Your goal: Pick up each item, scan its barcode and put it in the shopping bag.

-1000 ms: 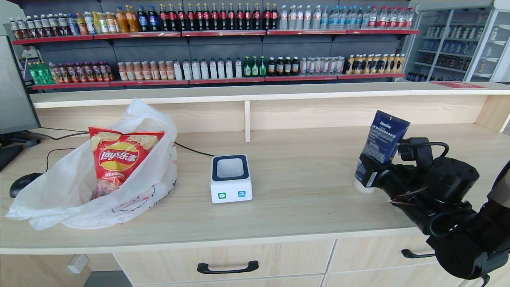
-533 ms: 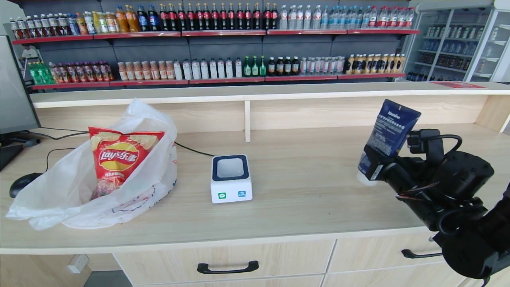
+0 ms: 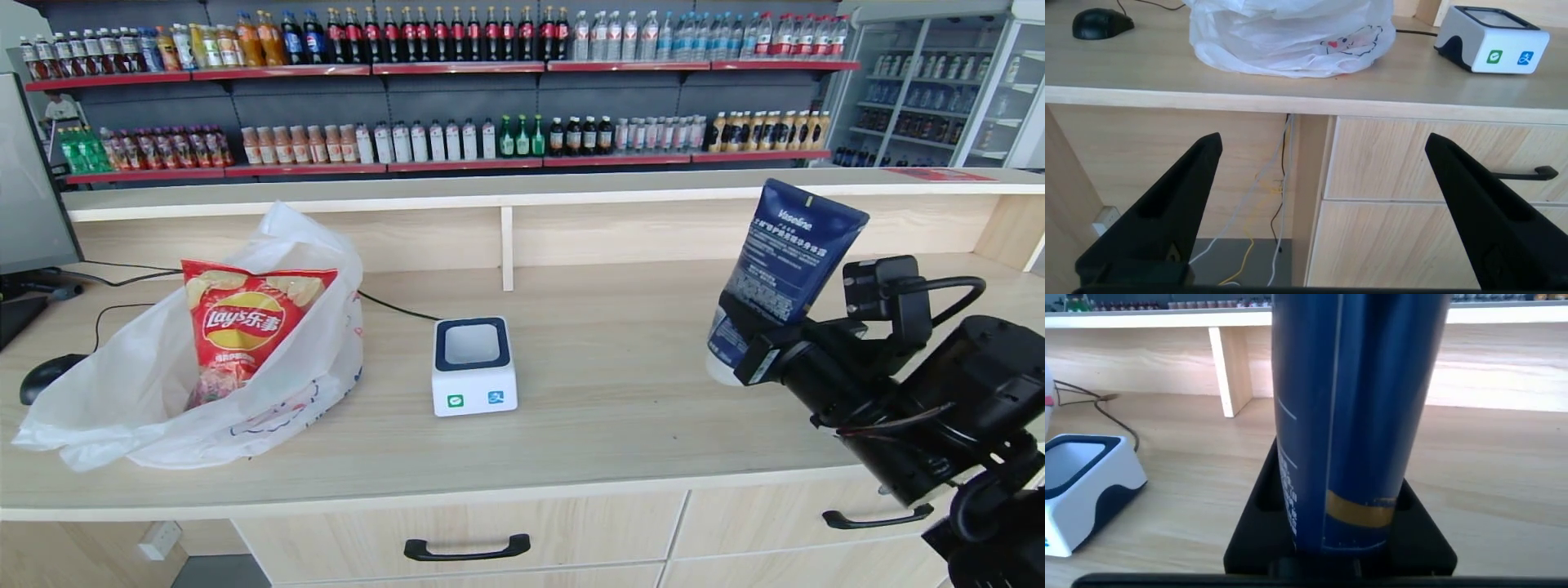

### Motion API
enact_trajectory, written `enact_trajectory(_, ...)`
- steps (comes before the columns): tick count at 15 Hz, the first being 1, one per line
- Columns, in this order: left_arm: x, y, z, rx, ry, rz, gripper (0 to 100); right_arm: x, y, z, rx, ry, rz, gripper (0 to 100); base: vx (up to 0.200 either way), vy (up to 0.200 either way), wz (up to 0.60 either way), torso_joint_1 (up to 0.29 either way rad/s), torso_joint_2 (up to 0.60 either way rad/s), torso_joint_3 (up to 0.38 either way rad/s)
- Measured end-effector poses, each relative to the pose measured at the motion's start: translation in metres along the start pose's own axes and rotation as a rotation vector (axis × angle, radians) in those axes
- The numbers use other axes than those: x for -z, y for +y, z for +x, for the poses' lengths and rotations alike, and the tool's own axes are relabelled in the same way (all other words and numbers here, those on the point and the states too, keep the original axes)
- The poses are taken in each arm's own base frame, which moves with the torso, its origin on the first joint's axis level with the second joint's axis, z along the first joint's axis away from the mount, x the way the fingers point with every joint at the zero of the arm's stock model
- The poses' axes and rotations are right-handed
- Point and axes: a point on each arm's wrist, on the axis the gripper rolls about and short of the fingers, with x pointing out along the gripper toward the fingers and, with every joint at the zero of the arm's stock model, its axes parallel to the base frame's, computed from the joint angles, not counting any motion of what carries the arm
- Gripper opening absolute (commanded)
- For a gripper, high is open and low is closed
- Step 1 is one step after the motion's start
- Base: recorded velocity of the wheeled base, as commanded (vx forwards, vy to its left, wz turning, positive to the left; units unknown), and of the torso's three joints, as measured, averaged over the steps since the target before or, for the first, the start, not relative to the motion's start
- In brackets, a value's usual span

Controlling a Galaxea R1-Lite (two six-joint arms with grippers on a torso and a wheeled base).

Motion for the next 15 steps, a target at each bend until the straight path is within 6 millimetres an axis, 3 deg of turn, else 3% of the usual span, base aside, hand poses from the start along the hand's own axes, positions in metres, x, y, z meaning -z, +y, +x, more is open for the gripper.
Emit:
enact_trajectory(3,0.000,0.000,0.000,0.000,0.000,0.003,100,-0.007,0.006,-0.019,-0.034,-0.002,-0.011,0,0.000,0.000,0.00,0.000,0.00,0.000)
enact_trajectory(9,0.000,0.000,0.000,0.000,0.002,0.002,100,-0.013,0.000,-0.079,-0.059,0.040,0.017,0,0.000,0.000,0.00,0.000,0.00,0.000)
enact_trajectory(15,0.000,0.000,0.000,0.000,0.001,0.002,100,-0.023,0.017,-0.109,-0.200,0.028,0.264,0,0.000,0.000,0.00,0.000,0.00,0.000)
